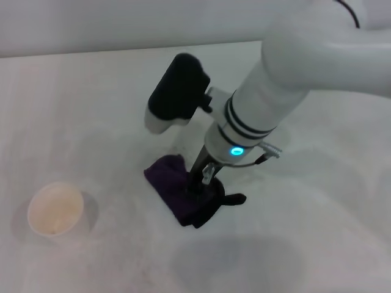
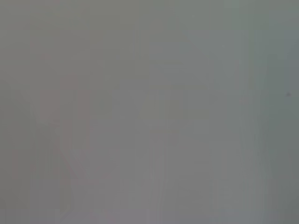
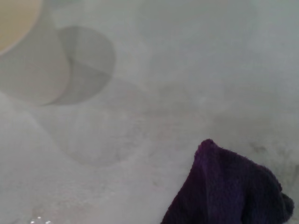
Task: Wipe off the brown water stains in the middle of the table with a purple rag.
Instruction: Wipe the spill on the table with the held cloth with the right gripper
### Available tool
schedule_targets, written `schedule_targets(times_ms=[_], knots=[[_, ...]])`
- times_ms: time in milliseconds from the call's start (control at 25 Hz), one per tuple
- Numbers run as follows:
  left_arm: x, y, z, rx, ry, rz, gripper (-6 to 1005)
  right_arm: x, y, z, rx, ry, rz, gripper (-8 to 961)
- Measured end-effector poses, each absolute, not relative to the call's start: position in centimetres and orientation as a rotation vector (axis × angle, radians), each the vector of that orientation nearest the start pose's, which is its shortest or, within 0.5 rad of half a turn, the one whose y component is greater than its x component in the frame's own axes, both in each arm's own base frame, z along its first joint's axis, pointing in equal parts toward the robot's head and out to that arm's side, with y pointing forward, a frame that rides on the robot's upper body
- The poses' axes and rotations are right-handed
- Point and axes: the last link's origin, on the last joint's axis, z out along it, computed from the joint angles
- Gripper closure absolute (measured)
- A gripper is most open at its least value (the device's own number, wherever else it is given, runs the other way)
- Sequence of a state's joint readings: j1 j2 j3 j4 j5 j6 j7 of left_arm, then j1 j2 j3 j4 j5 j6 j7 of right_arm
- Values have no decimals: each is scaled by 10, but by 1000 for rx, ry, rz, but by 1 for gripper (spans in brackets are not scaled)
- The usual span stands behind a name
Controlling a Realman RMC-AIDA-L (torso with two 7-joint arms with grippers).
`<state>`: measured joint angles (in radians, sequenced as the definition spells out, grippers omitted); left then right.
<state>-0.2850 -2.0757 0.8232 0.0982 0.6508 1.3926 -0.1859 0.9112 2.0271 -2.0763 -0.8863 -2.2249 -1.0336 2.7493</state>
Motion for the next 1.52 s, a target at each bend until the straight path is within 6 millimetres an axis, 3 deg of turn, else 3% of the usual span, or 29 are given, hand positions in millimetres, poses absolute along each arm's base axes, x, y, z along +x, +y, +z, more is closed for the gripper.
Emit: schedule_targets(times_ms=[400,1040,1280,1520], knots=[[-371,276,34,-1518,-380,-622,122,126,317,-158,-2894,469,-571,844],[-374,274,34,-1513,-391,-612,121,120,300,-171,-2940,313,-539,849],[-376,274,33,-1515,-404,-599,121,120,304,-171,-2928,320,-533,854],[-375,277,34,-1516,-398,-600,121,133,335,-152,-2819,418,-561,857]])
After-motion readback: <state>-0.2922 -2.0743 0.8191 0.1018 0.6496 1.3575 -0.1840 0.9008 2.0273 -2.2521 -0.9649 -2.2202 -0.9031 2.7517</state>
